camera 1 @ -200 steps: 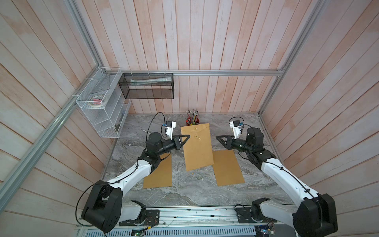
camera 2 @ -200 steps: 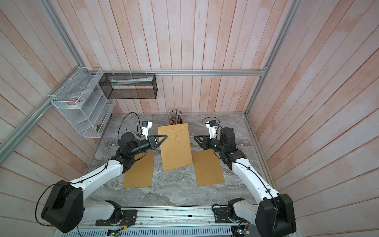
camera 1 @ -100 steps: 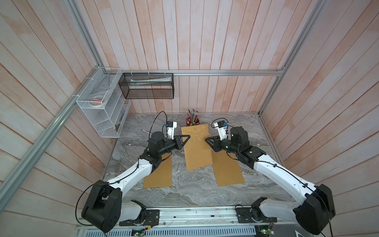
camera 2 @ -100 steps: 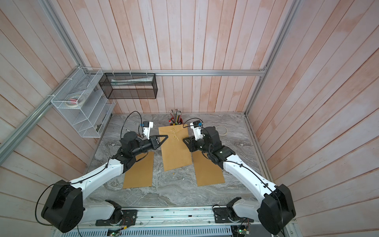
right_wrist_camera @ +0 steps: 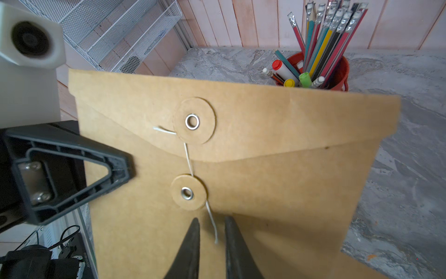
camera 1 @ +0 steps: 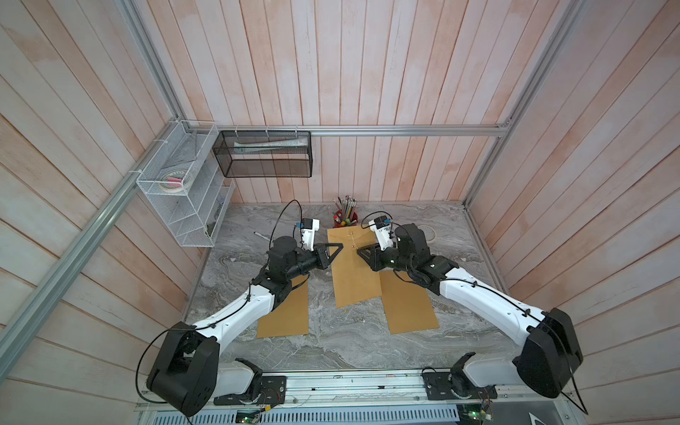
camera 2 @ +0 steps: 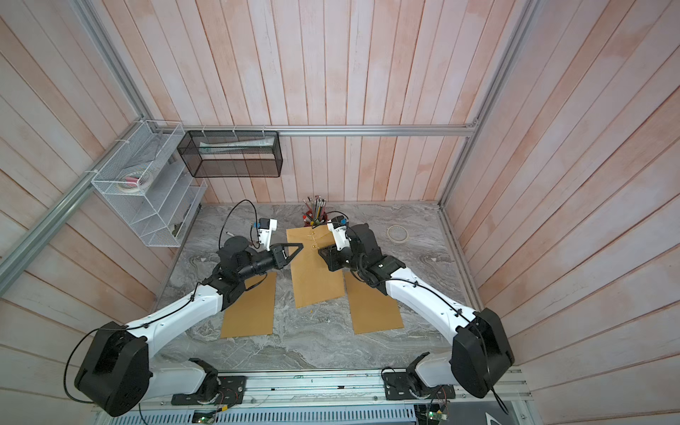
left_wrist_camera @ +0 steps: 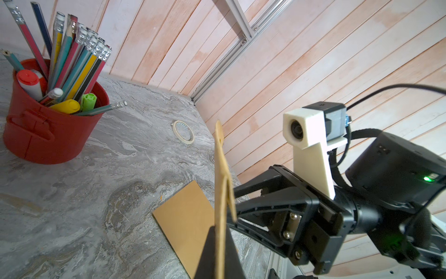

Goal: Open the file bag

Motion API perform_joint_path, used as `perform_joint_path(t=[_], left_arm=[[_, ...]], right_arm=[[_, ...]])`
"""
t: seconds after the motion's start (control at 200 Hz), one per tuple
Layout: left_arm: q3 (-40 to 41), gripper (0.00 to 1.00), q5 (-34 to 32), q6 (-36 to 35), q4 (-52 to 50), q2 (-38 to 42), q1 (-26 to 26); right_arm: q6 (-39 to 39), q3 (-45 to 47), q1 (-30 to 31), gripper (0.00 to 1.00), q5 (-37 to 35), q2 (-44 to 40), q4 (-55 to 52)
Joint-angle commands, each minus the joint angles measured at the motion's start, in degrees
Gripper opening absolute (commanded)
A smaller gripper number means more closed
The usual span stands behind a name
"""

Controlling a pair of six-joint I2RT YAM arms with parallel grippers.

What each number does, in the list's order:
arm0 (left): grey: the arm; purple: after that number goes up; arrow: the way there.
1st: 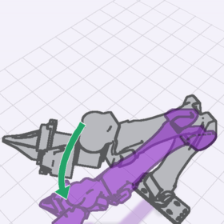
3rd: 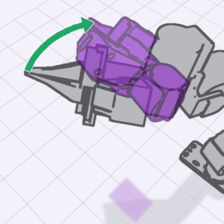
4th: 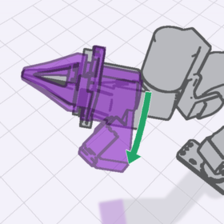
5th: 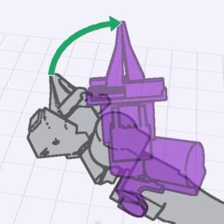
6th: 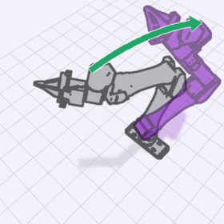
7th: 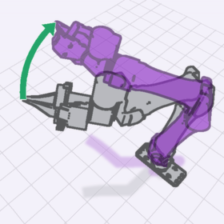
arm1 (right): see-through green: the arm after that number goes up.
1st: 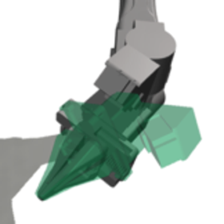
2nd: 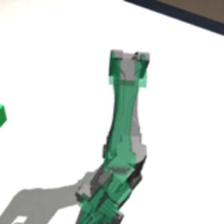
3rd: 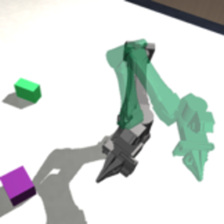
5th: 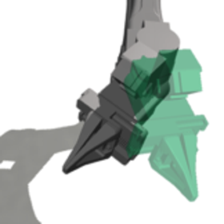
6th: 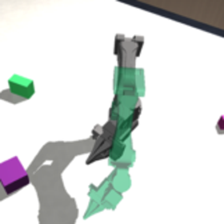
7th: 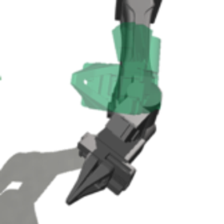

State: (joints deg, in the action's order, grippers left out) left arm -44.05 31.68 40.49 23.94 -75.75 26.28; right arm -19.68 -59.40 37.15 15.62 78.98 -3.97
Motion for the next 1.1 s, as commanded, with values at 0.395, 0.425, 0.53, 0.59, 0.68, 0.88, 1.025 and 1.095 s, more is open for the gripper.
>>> perform_joint_path(t=[0.395,0.425,0.53,0.59,0.68,0.88,1.025,1.095], left_arm=[[-1.4,0.00,0.2,-0.1,2.2,0.0,0.3],[-1.3,0.00,0.3,-0.1,2.2,0.0,0.3],[-1.3,0.00,0.7,0.0,2.3,-0.1,0.3],[-1.3,0.00,0.7,0.1,2.4,-0.2,0.3],[-1.1,0.00,0.8,0.2,2.6,-0.2,0.3],[-0.9,0.00,0.9,0.3,2.8,-0.2,0.3],[-0.4,0.00,0.7,0.2,2.9,-0.1,0.3],[-0.2,0.00,0.5,0.1,3.0,0.0,0.3]], right_arm=[[0.0,-1.6,1.1,0.17,-0.6,2.8,-0.7],[-0.1,-1.6,1.1,0.17,-0.7,2.9,-0.6],[-0.1,-1.8,1.1,0.14,-0.7,3.0,-0.3],[-0.1,-1.8,1.1,0.12,-0.7,3.2,-0.2],[-0.1,-1.8,1.1,0.08,-0.8,3.2,0.0],[-0.3,-1.8,1.1,0.00,-0.9,3.3,0.3],[-0.6,-1.8,1.1,0.00,-1.7,2.8,0.4],[-0.7,-1.8,1.1,0.00,-2.1,2.5,0.2]])
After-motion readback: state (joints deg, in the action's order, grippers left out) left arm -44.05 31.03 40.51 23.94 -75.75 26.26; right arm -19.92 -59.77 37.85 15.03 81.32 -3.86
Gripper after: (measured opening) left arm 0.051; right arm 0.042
